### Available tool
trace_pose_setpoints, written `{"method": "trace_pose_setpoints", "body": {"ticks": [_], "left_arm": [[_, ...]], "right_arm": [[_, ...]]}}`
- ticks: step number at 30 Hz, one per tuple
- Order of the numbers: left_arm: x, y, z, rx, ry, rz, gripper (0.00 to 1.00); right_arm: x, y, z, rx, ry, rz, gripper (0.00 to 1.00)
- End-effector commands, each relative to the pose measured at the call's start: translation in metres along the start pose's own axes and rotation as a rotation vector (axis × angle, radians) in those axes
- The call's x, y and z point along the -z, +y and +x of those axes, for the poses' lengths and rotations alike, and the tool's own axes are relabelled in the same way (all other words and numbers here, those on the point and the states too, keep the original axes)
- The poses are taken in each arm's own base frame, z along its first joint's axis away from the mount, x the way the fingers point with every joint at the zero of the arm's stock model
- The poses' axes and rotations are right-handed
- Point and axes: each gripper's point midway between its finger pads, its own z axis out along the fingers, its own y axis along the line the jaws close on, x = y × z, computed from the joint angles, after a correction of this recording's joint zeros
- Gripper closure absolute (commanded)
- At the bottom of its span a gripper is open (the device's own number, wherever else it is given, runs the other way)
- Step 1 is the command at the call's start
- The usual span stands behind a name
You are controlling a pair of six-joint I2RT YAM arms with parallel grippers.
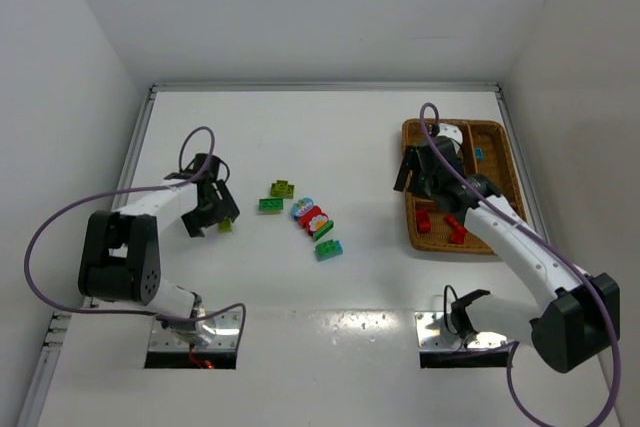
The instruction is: Sort the legos into containers by color
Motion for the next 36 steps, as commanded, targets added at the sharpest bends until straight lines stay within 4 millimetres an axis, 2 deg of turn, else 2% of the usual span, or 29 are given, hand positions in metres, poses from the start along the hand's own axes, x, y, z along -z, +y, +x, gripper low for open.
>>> {"method": "trace_pose_setpoints", "body": {"ticks": [1, 6, 8, 12, 14, 16, 18, 19, 20, 22, 23, 24, 25, 26, 28, 29, 32, 33, 35, 36], "left_arm": [[-0.012, -0.013, -0.001, 0.046, -0.008, 0.036, 0.16], [-0.024, -0.016, 0.001, 0.056, -0.003, 0.033, 0.25], [-0.025, -0.019, -0.001, 0.058, -0.007, 0.047, 0.31], [-0.026, -0.025, 0.004, 0.056, 0.021, 0.078, 0.54], [-0.015, -0.035, -0.002, 0.053, 0.009, 0.140, 0.67], [0.001, -0.051, -0.007, 0.035, -0.009, 0.203, 0.72], [0.026, -0.070, -0.020, -0.003, -0.050, 0.277, 0.76], [0.039, -0.084, -0.015, -0.045, -0.047, 0.312, 0.77], [0.055, -0.102, -0.026, -0.064, -0.082, 0.354, 0.79], [0.078, -0.129, -0.027, -0.118, -0.103, 0.421, 0.80], [0.101, -0.158, -0.025, -0.163, -0.124, 0.484, 0.80], [0.109, -0.172, -0.023, -0.190, -0.128, 0.510, 0.80], [0.118, -0.188, -0.018, -0.209, -0.123, 0.542, 0.82], [0.129, -0.217, -0.010, -0.251, -0.117, 0.582, 0.82], [0.140, -0.250, 0.002, -0.306, -0.094, 0.638, 0.84], [0.149, -0.282, 0.013, -0.364, -0.084, 0.688, 0.84], [0.158, -0.330, 0.035, -0.472, -0.082, 0.765, 0.84], [0.159, -0.355, 0.039, -0.502, -0.062, 0.808, 0.84], [0.161, -0.380, 0.044, -0.534, -0.049, 0.851, 0.84], [0.180, -0.400, 0.044, -0.557, -0.060, 0.920, 0.84]], "right_arm": [[0.009, -0.001, -0.024, -0.032, -0.075, 0.013, 0.26], [0.011, -0.004, -0.025, -0.023, -0.079, 0.021, 0.26], [0.011, -0.004, -0.025, -0.023, -0.079, 0.021, 0.26], [0.012, -0.010, -0.027, -0.026, -0.081, 0.049, 0.26], [0.016, -0.012, -0.035, -0.033, -0.109, 0.061, 0.26], [0.016, -0.020, -0.032, -0.033, -0.097, 0.088, 0.26], [0.017, -0.024, -0.035, -0.052, -0.097, 0.102, 0.26], [0.016, -0.031, -0.034, -0.059, -0.089, 0.121, 0.26], [0.018, -0.031, -0.036, -0.077, -0.093, 0.112, 0.26], [0.022, -0.039, -0.041, -0.120, -0.108, 0.127, 0.26], [0.025, -0.041, -0.044, -0.130, -0.119, 0.128, 0.26], [0.029, -0.041, -0.046, -0.148, -0.133, 0.120, 0.26], [0.034, -0.049, -0.050, -0.180, -0.158, 0.128, 0.26], [0.040, -0.053, -0.056, -0.209, -0.187, 0.136, 0.26], [0.050, -0.068, -0.059, -0.251, -0.238, 0.167, 0.26], [0.052, -0.072, -0.056, -0.264, -0.241, 0.181, 0.26], [0.068, -0.087, -0.057, -0.358, -0.297, 0.214, 0.26], [0.069, -0.094, -0.053, -0.374, -0.305, 0.229, 0.26], [0.076, -0.097, -0.051, -0.419, -0.339, 0.221, 0.26], [0.081, -0.104, -0.047, -0.440, -0.360, 0.230, 0.26]]}}
